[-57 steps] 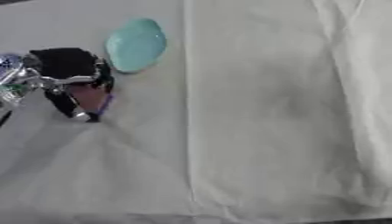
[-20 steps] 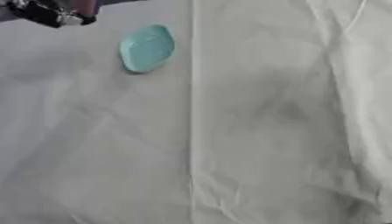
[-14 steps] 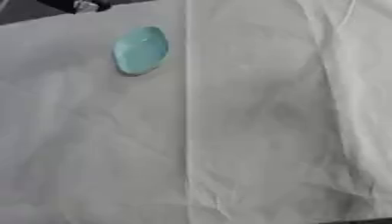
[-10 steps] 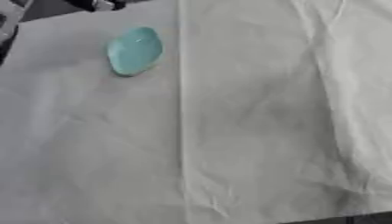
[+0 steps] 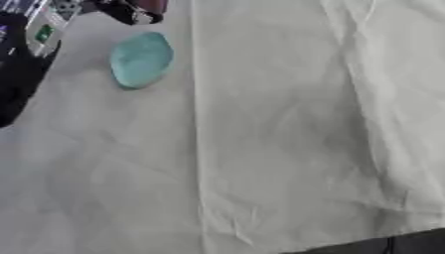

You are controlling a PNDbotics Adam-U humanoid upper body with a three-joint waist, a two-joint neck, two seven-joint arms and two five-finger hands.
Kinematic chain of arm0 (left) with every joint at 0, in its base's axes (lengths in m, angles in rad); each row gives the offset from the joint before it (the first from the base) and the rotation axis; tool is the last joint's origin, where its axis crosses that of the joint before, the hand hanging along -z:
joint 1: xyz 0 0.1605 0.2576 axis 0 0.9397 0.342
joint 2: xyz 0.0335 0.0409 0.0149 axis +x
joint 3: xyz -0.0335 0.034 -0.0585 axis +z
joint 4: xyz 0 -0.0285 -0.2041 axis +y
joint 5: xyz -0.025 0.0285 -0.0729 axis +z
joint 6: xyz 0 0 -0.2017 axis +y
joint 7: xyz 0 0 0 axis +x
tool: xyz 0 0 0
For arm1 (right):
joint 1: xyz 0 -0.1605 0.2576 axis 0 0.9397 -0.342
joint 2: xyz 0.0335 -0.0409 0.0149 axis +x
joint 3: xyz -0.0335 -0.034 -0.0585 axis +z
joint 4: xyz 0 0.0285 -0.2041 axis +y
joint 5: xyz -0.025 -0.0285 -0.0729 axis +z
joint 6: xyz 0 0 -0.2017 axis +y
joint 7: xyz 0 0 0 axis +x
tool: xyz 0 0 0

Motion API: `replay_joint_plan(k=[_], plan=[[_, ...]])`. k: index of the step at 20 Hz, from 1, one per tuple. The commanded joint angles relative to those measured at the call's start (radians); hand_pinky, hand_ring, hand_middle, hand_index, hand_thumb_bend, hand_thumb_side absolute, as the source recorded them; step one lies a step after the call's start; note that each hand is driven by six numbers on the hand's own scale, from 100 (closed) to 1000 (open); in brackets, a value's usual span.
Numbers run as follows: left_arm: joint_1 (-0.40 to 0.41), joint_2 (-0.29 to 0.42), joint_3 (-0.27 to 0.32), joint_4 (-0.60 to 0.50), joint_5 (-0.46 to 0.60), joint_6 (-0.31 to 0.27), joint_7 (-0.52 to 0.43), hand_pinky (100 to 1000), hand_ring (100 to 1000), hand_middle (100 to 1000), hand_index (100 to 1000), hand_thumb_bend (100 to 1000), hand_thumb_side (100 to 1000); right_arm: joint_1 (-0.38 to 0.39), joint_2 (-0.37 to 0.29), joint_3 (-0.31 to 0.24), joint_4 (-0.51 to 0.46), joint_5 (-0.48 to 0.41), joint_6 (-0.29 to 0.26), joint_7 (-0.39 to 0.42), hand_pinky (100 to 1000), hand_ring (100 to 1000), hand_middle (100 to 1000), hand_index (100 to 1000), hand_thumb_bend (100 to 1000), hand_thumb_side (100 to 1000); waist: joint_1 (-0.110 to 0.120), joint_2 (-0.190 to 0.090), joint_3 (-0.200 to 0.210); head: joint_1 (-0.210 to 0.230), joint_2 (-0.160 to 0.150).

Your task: Pick up objects on the table and place them in the box.

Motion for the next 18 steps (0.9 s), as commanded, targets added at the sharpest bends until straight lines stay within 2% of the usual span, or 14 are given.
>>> replay_joint_plan(k=[1,14,18], plan=[[-0.029,0.029,0.000,0.002,-0.024,-0.017,0.000,100,131,153,230,368,100,-0.011,-0.010,-0.004,-0.019,-0.005,0.000,0.003,399,490,559,679,100,565,-0.008,-0.014,0.005,0.008,-0.004],[-0.022,0.052,-0.014,0.003,-0.049,-0.050,-0.019,100,144,164,240,389,100,-0.005,-0.009,-0.005,-0.019,-0.004,0.000,0.003,399,490,560,679,100,564,-0.007,-0.018,0.029,0.012,-0.004],[-0.019,0.048,-0.017,0.011,-0.054,-0.055,-0.036,100,199,213,288,424,100,-0.005,-0.009,-0.005,-0.019,-0.004,0.000,0.004,399,490,560,678,100,564,-0.006,-0.017,0.028,0.012,-0.004]])
